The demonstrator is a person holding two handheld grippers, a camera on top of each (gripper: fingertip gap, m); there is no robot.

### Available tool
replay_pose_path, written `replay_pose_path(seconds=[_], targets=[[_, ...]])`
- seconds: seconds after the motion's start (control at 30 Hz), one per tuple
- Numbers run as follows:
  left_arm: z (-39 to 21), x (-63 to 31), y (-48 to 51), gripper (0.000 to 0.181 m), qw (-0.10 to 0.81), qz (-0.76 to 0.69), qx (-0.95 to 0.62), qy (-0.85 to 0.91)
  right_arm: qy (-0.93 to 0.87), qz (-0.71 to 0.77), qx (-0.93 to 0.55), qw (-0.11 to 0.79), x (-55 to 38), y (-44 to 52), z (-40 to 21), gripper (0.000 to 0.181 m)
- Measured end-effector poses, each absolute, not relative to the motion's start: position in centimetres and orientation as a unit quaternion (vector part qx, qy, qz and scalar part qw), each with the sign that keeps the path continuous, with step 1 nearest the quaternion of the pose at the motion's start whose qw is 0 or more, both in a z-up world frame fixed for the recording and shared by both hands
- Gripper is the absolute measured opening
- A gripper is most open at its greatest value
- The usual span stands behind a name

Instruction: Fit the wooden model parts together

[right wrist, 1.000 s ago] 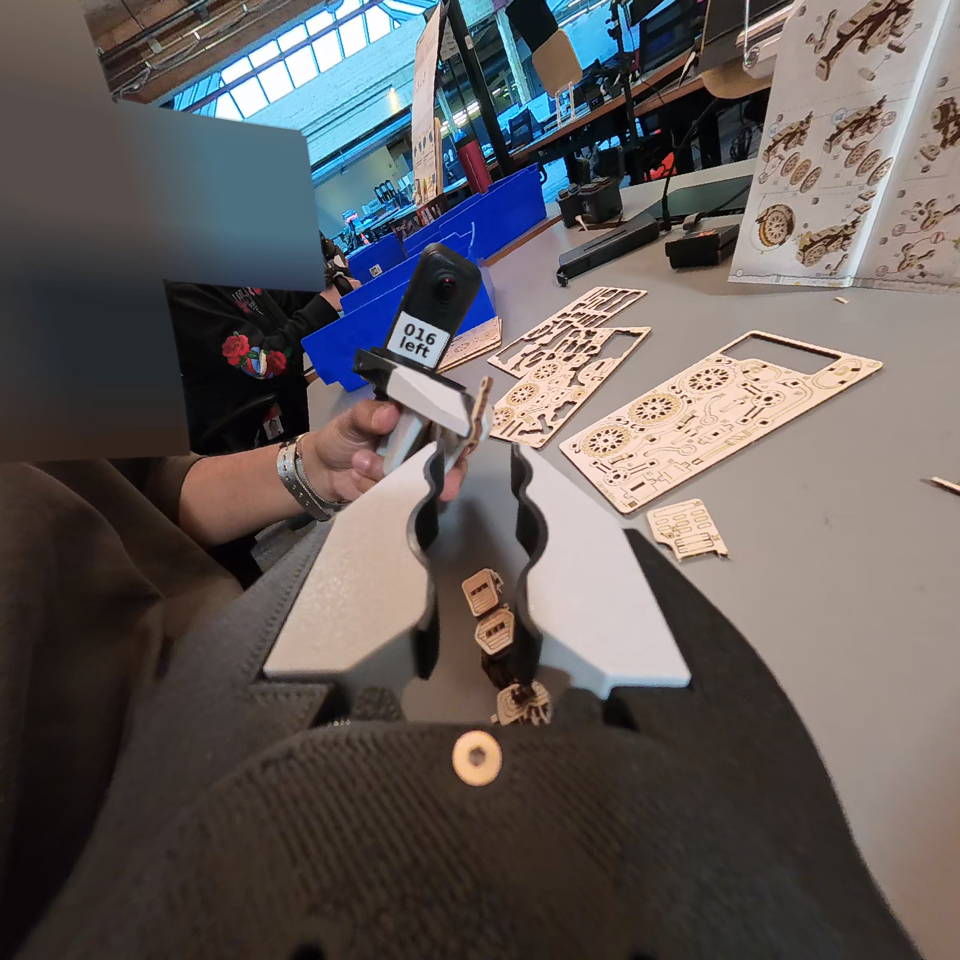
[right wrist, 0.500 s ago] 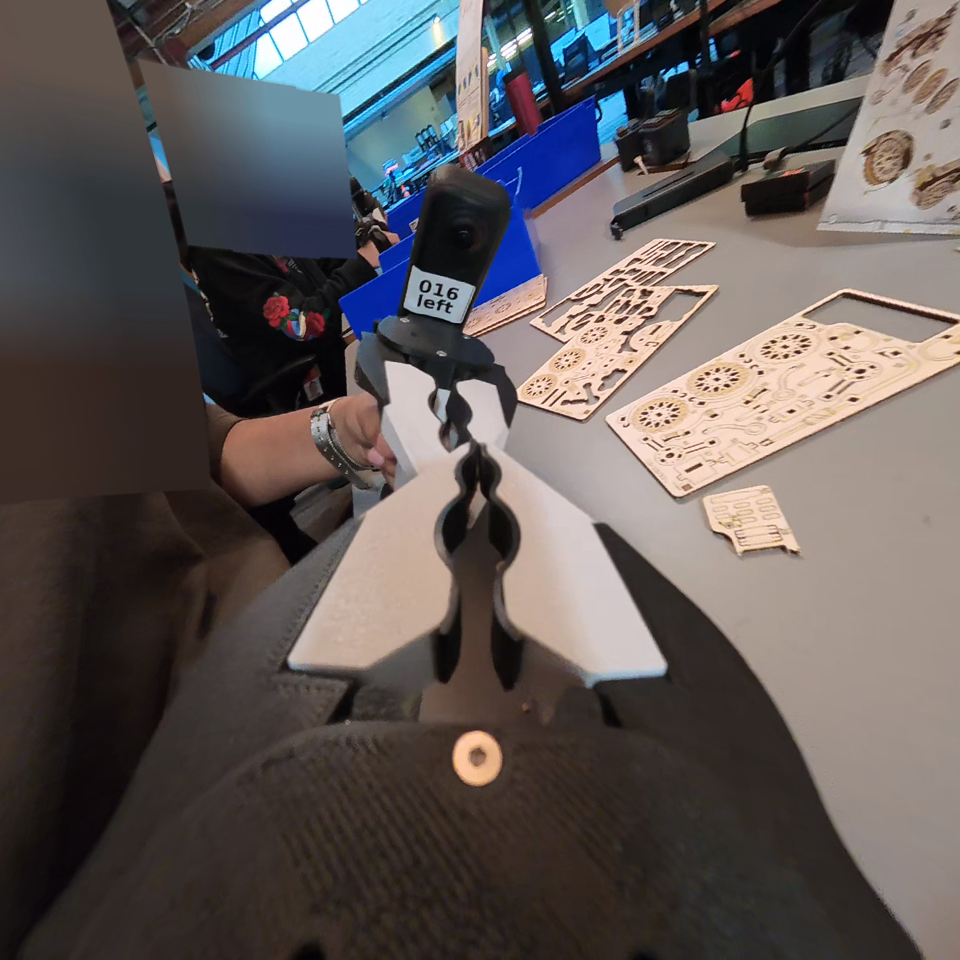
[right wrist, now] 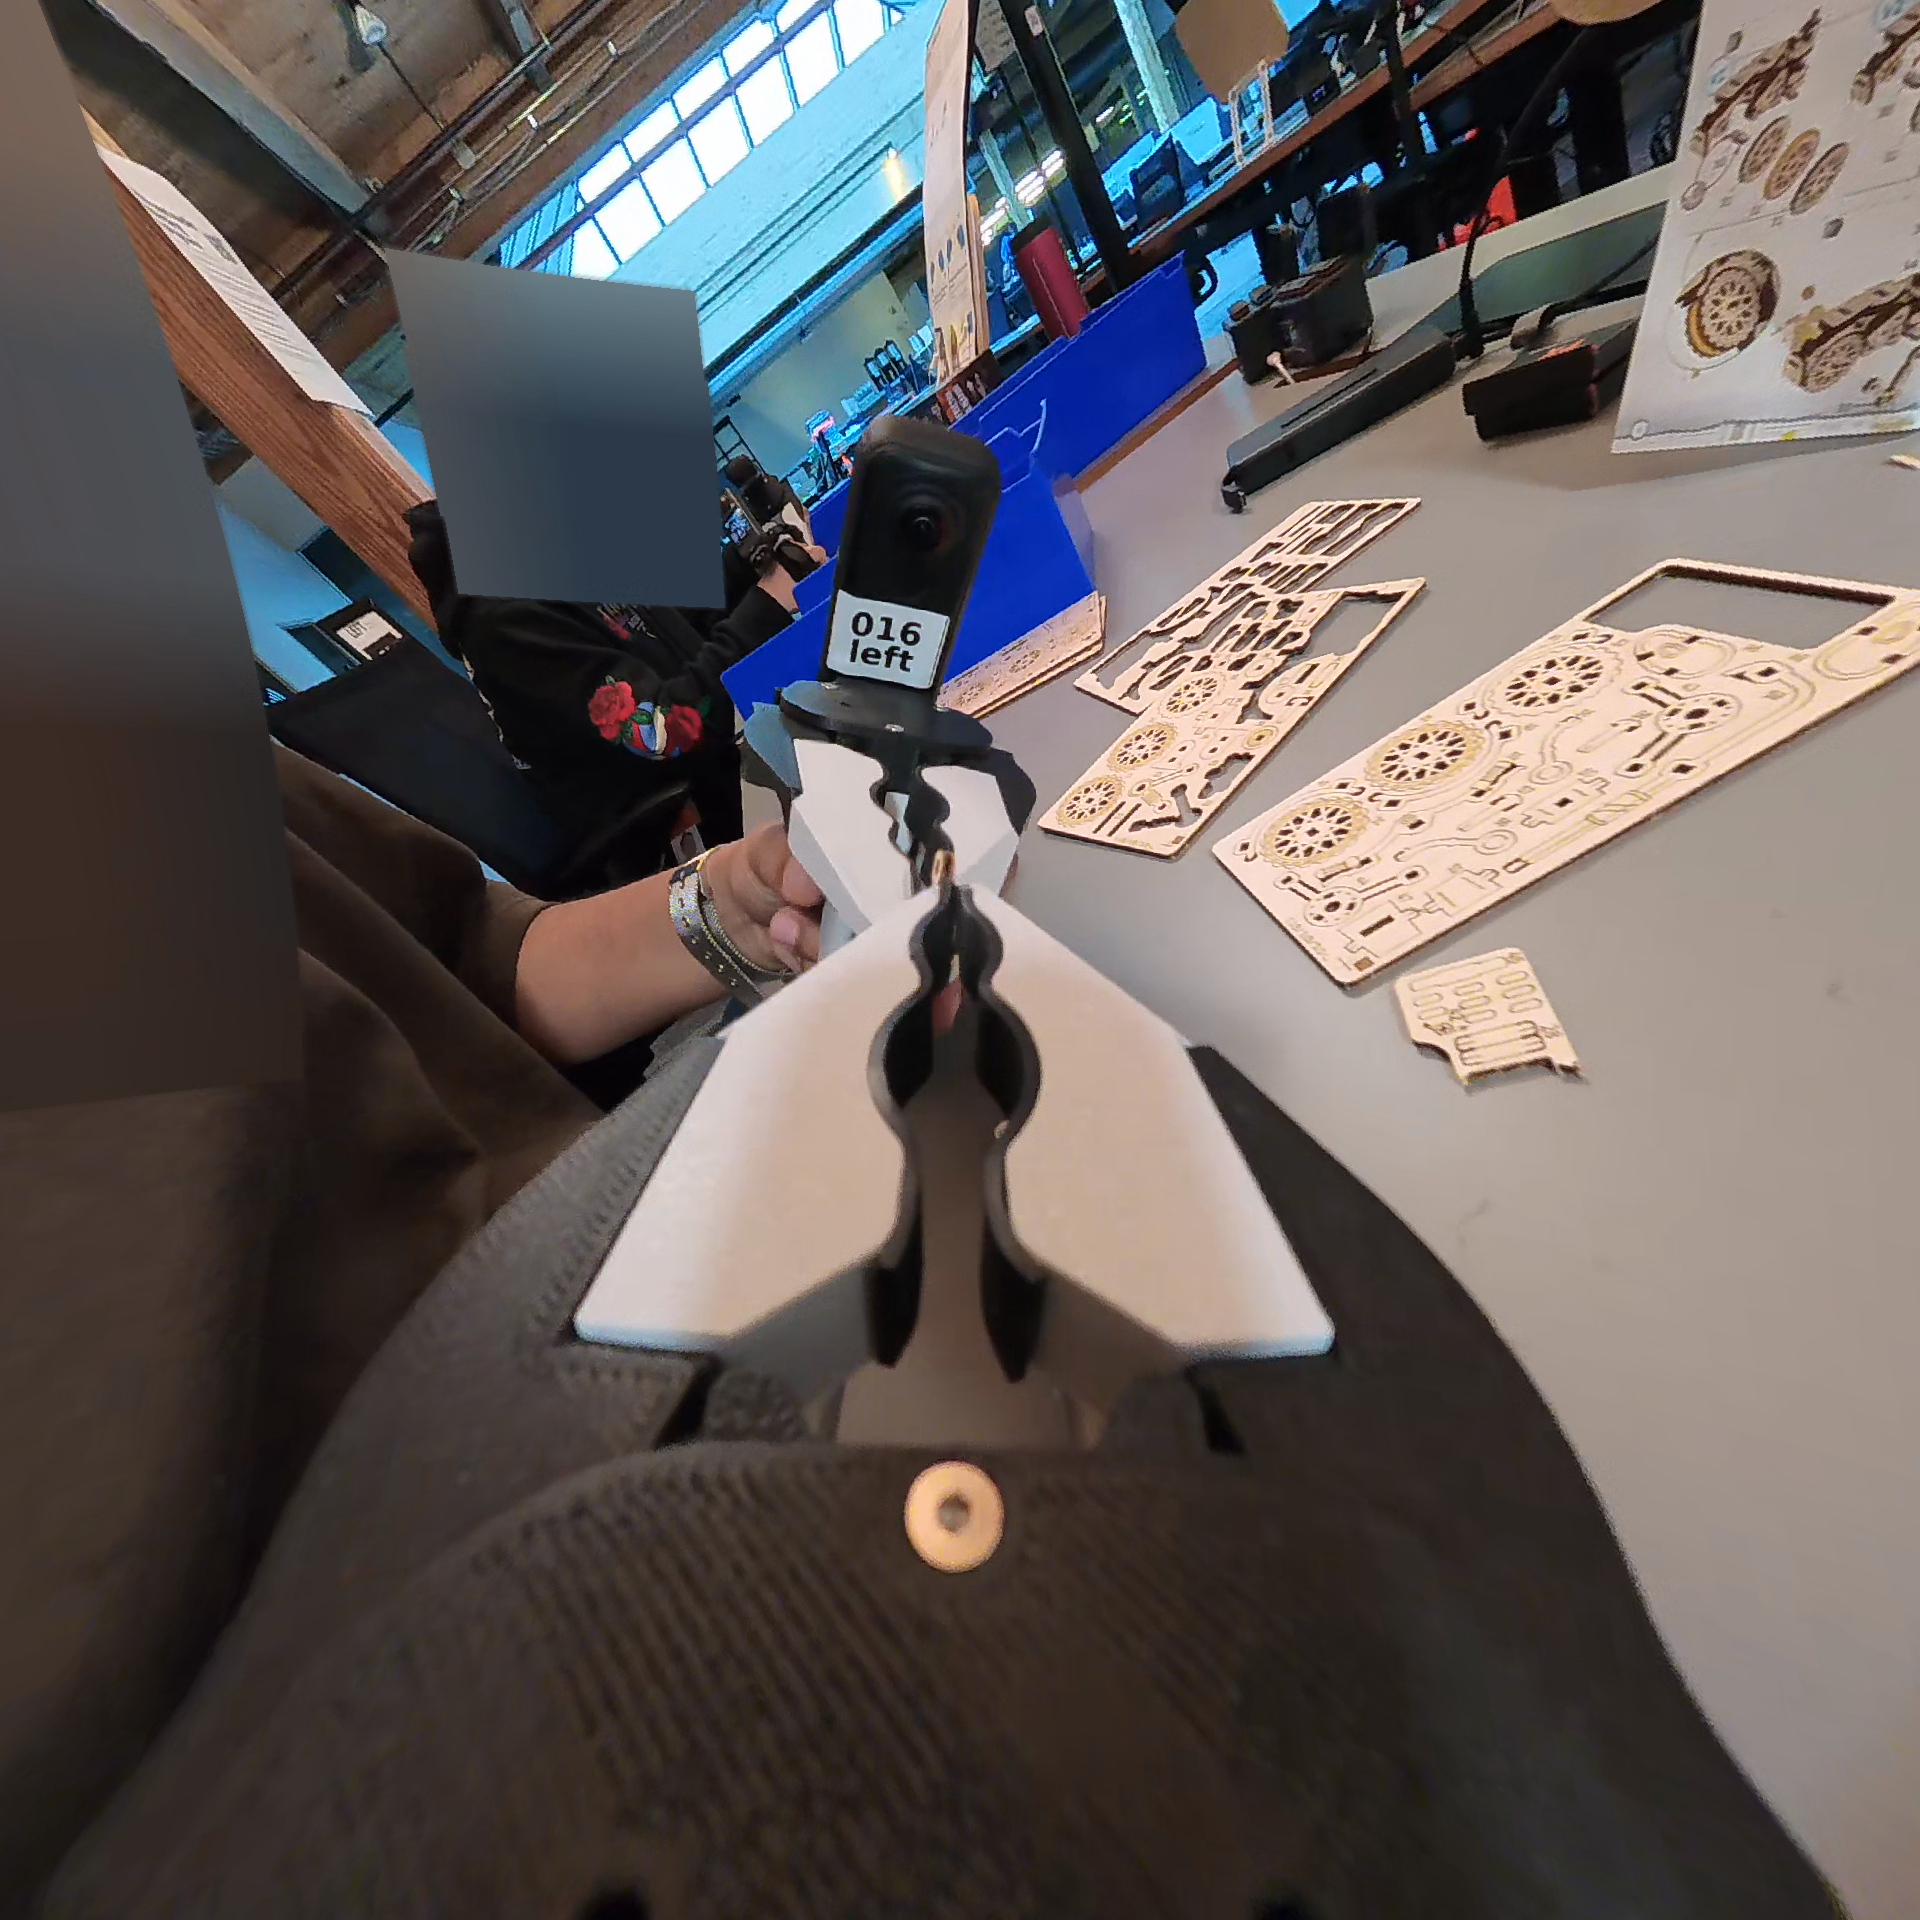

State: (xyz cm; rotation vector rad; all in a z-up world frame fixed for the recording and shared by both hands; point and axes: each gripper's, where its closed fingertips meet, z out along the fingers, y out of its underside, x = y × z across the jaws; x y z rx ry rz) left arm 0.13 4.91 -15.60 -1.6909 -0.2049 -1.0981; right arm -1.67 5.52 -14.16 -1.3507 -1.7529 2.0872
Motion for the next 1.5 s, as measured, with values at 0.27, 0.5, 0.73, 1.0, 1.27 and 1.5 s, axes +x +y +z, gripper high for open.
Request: replay_pose_path(seconds=[0.27,0.5,0.73,1.0,1.27,1.5], targets=[[-15.58,-0.19,4.96,0.0,0.532,-0.459,-0.705,-0.093,-0.575,0.684,-0.447,0.05,-1.7,5.69,-14.27,0.0],[-15.41,-0.52,4.97,0.0,0.538,-0.46,-0.7,-0.1,-0.573,0.684,-0.448,0.052,-1.77,5.83,-14.28,0.0],[-15.39,-0.58,4.96,0.0,0.539,-0.46,-0.699,-0.101,-0.574,0.683,-0.448,0.052,-1.79,5.89,-14.3,0.0],[-15.39,-0.59,4.98,0.0,0.539,-0.46,-0.698,-0.102,-0.575,0.683,-0.448,0.055,-1.7,5.96,-14.35,0.0],[-15.46,-0.61,5.0,0.0,0.538,-0.458,-0.7,-0.102,-0.576,0.682,-0.447,0.057,-1.76,5.81,-14.29,0.0],[-15.58,-0.64,5.02,0.0,0.538,-0.454,-0.703,-0.102,-0.576,0.684,-0.445,0.057,-1.77,5.75,-14.17,0.003]])
